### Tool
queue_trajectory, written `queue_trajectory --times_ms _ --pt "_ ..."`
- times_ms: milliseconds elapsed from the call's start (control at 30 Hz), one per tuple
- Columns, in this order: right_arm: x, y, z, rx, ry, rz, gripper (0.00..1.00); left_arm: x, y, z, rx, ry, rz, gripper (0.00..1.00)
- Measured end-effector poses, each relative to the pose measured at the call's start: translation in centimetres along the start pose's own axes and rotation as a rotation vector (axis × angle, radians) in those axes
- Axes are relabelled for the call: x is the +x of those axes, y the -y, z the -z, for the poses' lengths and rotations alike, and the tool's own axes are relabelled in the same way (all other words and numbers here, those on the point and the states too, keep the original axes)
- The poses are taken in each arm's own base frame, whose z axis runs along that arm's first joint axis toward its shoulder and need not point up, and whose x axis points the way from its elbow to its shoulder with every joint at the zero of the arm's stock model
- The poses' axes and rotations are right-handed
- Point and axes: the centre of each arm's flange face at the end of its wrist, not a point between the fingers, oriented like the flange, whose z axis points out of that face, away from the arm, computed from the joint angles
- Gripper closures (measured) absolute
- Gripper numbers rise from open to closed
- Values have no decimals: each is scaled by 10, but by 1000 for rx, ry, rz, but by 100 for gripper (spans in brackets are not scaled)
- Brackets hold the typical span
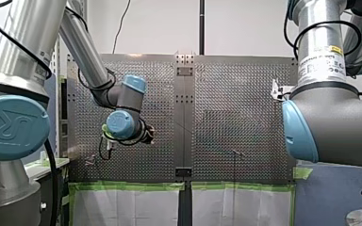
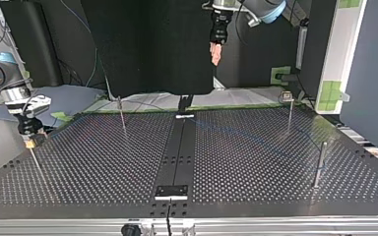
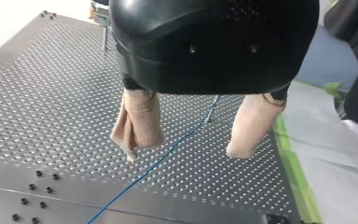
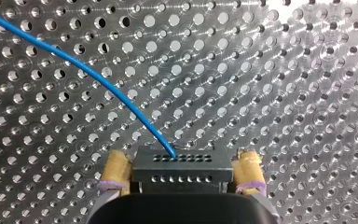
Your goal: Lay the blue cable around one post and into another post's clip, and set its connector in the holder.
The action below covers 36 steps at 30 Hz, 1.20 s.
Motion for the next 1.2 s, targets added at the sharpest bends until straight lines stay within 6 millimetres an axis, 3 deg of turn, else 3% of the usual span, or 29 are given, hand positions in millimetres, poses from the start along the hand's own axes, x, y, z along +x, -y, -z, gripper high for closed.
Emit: queue_trajectory --times_ms 400,1200 --pt "0 0 0 0 0 0 2 12 3 -15 4 59 33 0" --pt "0 0 0 0 0 0 2 -10 8 -33 -38 274 44 0"
